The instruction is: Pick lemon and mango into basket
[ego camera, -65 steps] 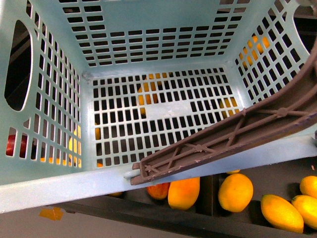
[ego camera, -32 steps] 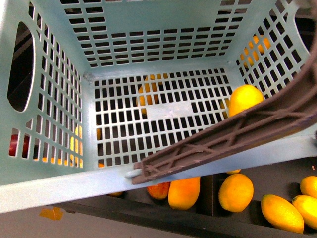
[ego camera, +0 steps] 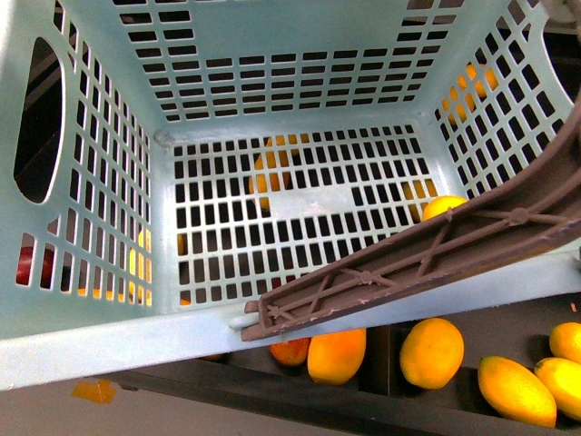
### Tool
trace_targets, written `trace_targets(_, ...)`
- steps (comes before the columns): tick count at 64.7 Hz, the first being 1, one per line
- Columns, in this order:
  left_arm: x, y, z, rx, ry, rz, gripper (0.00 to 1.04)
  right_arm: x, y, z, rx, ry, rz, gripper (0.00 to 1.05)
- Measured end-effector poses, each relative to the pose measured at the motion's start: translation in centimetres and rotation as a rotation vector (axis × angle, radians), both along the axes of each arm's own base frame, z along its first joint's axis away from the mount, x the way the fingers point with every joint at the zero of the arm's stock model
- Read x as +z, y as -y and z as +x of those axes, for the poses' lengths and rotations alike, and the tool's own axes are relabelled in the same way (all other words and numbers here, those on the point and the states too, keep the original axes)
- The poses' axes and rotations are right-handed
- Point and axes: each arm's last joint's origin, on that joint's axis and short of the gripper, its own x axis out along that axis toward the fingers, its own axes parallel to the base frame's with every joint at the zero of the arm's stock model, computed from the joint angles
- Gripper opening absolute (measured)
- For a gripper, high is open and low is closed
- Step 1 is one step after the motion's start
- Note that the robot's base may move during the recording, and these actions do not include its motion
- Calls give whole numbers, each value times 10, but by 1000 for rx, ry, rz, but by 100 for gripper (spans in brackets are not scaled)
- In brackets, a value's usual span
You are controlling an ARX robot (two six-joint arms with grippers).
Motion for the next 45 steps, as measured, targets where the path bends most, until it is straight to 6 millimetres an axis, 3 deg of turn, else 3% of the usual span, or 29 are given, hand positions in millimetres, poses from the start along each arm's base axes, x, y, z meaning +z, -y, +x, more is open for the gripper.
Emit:
trace_targets(7, 0, 0, 0, 4, 0, 1, 14, -15, 6, -13, 24, 92, -115, 66)
trace_targets(21, 0, 0, 0, 4, 3, 3, 14, -41, 15, -34, 17, 87, -172, 32)
trace_targets(30, 0, 0, 0, 3, 2, 2, 14, -55, 24, -48, 45, 95, -185, 2)
trace_targets(45, 0, 0, 0, 3, 2, 2, 14, -69, 30, -64, 18, 92, -189, 2)
